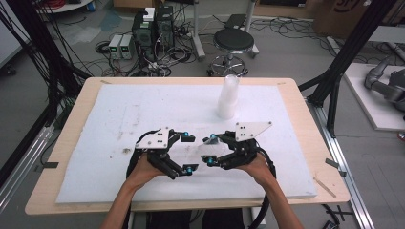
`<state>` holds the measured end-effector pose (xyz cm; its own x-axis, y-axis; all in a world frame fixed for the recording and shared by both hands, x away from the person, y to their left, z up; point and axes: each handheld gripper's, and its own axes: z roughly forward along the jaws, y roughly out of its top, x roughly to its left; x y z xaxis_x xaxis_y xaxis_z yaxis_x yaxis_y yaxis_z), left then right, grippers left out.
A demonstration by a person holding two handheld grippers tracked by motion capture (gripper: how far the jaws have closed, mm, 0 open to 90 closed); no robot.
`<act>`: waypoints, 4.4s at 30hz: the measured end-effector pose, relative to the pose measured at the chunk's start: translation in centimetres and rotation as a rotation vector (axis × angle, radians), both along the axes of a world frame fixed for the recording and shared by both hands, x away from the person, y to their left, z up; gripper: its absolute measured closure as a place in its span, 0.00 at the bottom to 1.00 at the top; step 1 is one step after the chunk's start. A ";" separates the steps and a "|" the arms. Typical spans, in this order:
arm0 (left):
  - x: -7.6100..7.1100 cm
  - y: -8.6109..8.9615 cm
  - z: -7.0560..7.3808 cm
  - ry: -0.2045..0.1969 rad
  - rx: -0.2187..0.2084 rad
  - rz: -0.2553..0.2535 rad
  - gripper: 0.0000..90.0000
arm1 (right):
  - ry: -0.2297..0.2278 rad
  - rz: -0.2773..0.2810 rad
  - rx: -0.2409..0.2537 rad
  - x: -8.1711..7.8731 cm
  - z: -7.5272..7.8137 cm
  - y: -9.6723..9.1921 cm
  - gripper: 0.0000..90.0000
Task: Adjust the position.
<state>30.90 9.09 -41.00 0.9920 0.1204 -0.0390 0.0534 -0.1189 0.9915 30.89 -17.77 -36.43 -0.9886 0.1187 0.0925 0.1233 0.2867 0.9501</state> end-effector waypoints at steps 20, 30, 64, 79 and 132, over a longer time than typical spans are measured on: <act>-0.2 -2.5 -0.5 0.002 0.028 -0.042 0.14 | 0.009 0.022 0.011 -0.1 0.0 0.3 0.47; -0.4 -2.3 -0.5 -0.013 0.029 -0.054 0.26 | 0.013 0.025 0.005 -0.1 -0.1 0.4 0.47; 0.0 -0.5 3.2 0.067 0.620 -0.060 0.36 | -0.044 0.029 -0.308 -0.5 -0.2 0.9 0.16; 0.4 -2.7 5.1 0.066 0.935 -0.108 0.37 | -0.081 0.094 -0.669 -0.3 0.3 2.3 0.17; 0.0 1.0 3.7 0.029 0.558 0.000 0.13 | -0.050 0.110 -0.600 0.6 0.0 2.9 0.48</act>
<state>30.90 10.13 -37.27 0.9914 0.1307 0.0034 0.0799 -0.6257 0.7759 31.45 -14.85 -36.41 -0.9995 0.0323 -0.0060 0.0215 0.7820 0.6229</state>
